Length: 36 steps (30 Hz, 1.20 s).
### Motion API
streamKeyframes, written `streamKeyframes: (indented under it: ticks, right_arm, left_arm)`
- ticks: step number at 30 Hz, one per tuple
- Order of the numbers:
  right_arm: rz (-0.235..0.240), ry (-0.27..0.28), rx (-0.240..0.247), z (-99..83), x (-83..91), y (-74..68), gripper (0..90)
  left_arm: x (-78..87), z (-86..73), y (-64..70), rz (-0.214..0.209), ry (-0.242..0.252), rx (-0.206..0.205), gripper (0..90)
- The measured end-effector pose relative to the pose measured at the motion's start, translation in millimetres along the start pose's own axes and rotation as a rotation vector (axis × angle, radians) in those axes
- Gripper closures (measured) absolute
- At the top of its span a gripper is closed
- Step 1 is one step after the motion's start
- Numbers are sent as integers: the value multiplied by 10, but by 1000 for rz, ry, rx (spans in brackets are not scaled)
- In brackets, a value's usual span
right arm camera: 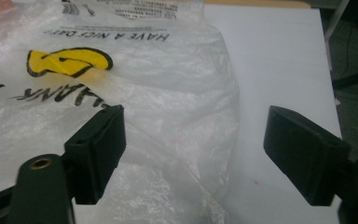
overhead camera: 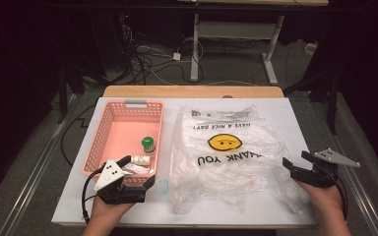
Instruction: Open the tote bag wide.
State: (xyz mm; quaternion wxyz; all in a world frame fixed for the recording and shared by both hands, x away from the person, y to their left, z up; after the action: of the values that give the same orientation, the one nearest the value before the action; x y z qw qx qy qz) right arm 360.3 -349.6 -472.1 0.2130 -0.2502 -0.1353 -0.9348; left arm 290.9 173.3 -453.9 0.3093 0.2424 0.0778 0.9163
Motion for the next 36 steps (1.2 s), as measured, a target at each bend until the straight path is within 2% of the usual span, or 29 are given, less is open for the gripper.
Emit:
streamKeyframes:
  ticks: [7, 9, 13, 20, 21, 24, 28, 32, 33, 35, 36]
  right_arm:
    - [-1, -87, -77, -134, -105, 135, 380]
    - [10, -94, -100, -144, -137, 152, 406]
    - [21, -112, -101, -123, -229, 181, 426]
    - [42, -151, -92, -104, -392, 227, 371]
    - [37, -168, -70, -99, -444, 223, 362]
    - [44, -202, -60, -113, -507, 215, 353]
    - [57, -208, -40, -115, -500, 186, 423]
    - [58, -210, -7, -117, -492, 160, 536]
    - [58, -210, -7, -117, -492, 160, 536]
    - [70, -207, 4, -121, -482, 149, 639]
    - [70, -207, 4, -121, -482, 149, 639]
  left_arm:
    - [-7, -5, 7, -3, -3, -3, 0]
    - [-7, -5, 9, -3, -3, -2, 0]
    - [-10, -7, 13, -4, -4, -3, 0]
    - [-16, -19, 24, -6, -9, -2, 0]
    - [-17, -21, 24, -6, -10, -3, 0]
    - [-20, -26, 28, -5, -14, -6, 0]
    - [-15, -30, 32, -4, -13, -2, 0]
    - [2, -29, 36, -5, -10, 0, 0]
    - [8, -28, 34, -5, -10, -1, 0]
    - [14, -27, 32, -5, -7, 1, 0]
    - [16, -25, 30, -4, -6, 3, 0]
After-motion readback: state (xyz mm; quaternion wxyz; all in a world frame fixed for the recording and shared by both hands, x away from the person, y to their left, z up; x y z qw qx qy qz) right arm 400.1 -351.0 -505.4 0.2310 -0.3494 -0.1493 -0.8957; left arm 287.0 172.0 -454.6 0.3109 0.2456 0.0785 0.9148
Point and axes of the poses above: each handheld gripper's, and its own axes: x roughly backward along the jaws, z roughly out of its top, y roughly to its right, the point moved 4 cm from there along -x, roughly forward along the jaws, and after that the axes turned 13 degrees about x, right-handed, at the moved point
